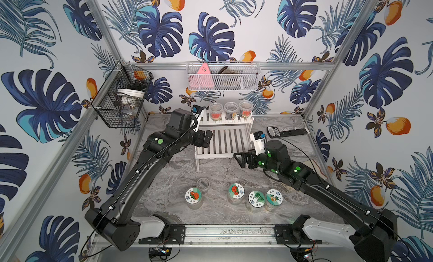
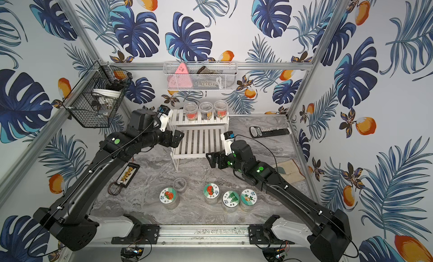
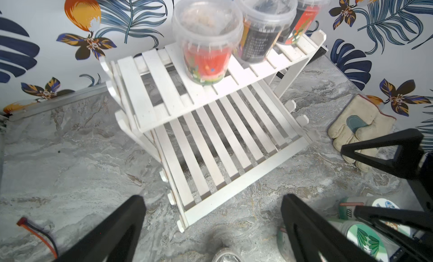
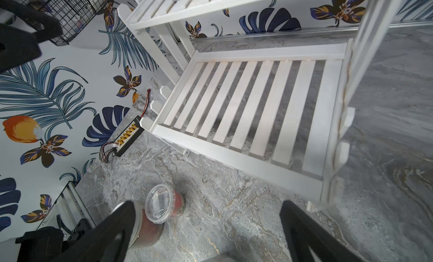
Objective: Place the seed container on the shelf
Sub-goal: Pick up the seed jar at the center of the board.
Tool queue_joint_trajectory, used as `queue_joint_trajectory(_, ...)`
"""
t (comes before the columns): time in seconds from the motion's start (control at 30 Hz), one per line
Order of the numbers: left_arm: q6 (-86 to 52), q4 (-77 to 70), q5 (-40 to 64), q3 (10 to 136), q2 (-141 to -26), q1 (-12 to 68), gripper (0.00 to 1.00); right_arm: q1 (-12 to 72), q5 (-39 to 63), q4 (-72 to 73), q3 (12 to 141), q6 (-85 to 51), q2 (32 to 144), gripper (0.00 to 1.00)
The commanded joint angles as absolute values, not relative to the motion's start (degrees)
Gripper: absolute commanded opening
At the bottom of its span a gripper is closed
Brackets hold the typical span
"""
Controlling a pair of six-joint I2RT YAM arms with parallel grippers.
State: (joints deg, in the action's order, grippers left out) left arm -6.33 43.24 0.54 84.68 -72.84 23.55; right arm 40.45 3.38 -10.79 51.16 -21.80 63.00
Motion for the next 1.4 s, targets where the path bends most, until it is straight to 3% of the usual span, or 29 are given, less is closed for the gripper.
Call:
queue_joint_trajectory(0.0, -11.2, 41.4, -0.2, 79.3, -69.3, 23.4, 0.99, 40.3, 14.2, -4.9, 47.9, -20.9, 60.5, 1.00)
queue_joint_trajectory(0.13, -17.0, 43.5, 0.9, 72.7, -65.7, 23.4, 0.99, 40.4, 28.8, -5.5, 48.2, -18.3, 63.1, 1.00)
queue_joint_trajectory(0.3, -23.8, 44.9, -1.4, 63.7, -58.4, 23.5, 0.99, 40.9, 38.0, -6.5, 48.8, -17.3, 67.4, 1.00)
queue_joint_trajectory(0.7, -27.3, 51.9, -1.9, 55.7, -55.0, 26.8, 0.94, 47.9, 21.8, -7.9, 47.6, -16.9, 68.1, 1.00)
queue_joint_trajectory(1.0, -29.0, 48.6, -10.9, 53.8, -62.0, 40.8, 0.90, 49.0, 3.4, -12.8, 46.6, -19.7, 67.7, 1.00)
queue_joint_trajectory(1.1, -28.4, 49.5, -14.4, 53.8, -65.7, 41.7, 0.91, 49.0, 3.2, -12.8, 45.6, -19.0, 65.7, 1.00)
queue_joint_trajectory(1.37, -27.3, 44.4, -12.4, 53.3, -72.9, 42.2, 0.97, 49.0, 6.3, -10.1, 42.8, -21.7, 65.0, 1.00)
